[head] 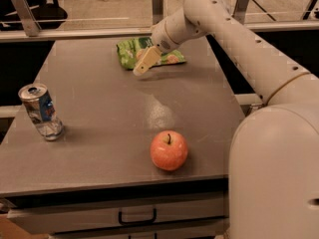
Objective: Move green rice chip bag near redbull can
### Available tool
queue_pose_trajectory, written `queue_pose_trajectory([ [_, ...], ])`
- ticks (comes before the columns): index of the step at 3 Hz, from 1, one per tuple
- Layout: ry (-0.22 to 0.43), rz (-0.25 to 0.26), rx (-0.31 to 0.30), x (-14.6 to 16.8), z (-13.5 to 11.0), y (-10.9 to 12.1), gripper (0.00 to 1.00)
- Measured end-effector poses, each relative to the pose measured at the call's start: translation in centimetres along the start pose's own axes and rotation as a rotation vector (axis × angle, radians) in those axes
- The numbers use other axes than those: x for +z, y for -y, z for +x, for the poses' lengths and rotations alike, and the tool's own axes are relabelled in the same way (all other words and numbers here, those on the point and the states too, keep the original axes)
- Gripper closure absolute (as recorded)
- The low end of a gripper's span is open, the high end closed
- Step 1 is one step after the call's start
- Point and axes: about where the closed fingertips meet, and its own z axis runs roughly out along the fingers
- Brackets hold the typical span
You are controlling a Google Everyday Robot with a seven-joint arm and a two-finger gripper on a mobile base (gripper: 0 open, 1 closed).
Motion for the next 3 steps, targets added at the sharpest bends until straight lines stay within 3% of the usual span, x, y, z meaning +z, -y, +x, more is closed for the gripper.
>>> queue_pose_trajectory([
  [1, -0.004, -0.010, 0.022, 0.7, 0.8, 0.0, 0.17],
  [2, 0.009, -0.010, 0.028, 0.8, 0.7, 0.2, 0.41],
  [3, 0.049, -0.006, 0.013, 0.2, -0.7, 0.0, 0.64],
])
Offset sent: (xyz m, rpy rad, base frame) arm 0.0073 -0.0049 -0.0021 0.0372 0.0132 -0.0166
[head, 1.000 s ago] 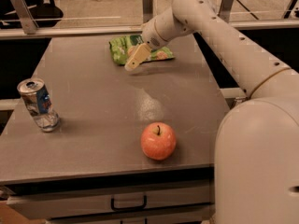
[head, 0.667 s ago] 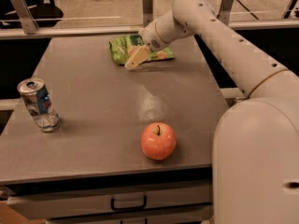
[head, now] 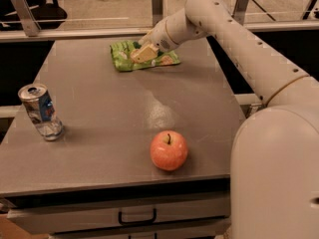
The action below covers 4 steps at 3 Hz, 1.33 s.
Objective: Move green rice chip bag near redbull can
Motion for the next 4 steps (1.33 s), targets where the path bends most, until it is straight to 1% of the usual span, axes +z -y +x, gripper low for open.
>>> queue_pose_trajectory([
  [1, 0.048, 0.000, -0.025, -0.9, -2.0, -0.8, 0.87],
  [2, 0.085, -0.006, -0.044, -1.6, -3.5, -1.9, 1.00],
  [3, 0.110, -0.018, -0.057, -2.0, -4.6, -3.0, 1.00],
  [4, 0.136, -0.048, -0.105, -4.0, -6.1, -5.3, 1.00],
])
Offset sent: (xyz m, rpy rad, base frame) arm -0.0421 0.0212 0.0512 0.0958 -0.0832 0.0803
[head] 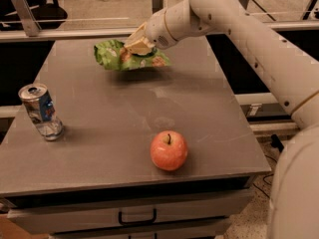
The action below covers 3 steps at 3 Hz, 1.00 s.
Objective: Move green rice chip bag near redbull can
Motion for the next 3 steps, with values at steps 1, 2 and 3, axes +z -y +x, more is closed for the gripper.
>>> queue_pose_trajectory([
  [1, 0.028, -0.046, -0.091, -1.3, -2.9, -3.6, 1.00],
  [2, 0.059, -0.119, -0.182, -1.1, -4.8, -7.5, 1.00],
  [3, 0.092, -0.194, -0.251, -0.2, -5.9, -10.9, 1.00],
])
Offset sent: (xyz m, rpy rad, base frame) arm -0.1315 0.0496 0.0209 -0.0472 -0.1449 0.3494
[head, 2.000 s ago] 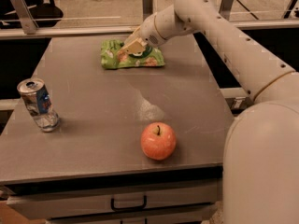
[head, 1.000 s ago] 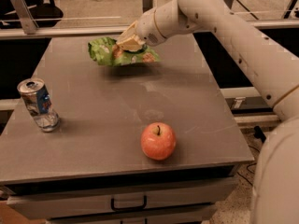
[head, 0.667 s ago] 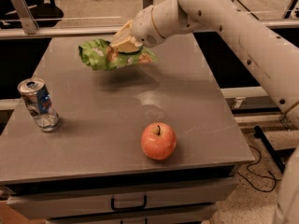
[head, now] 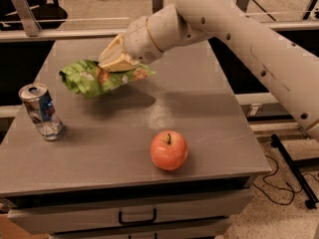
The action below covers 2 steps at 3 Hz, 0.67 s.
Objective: Move green rice chip bag near redbull can
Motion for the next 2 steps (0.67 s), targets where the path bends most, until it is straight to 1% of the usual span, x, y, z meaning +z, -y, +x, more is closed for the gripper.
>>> queue_pose_trajectory([
  [1, 0.013, -0.046, -0.028, 0.96, -0.29, -1.37, 1.00],
  [2, 0.018, -0.074, -0.036, 1.52, -0.35, -2.11, 0.82],
])
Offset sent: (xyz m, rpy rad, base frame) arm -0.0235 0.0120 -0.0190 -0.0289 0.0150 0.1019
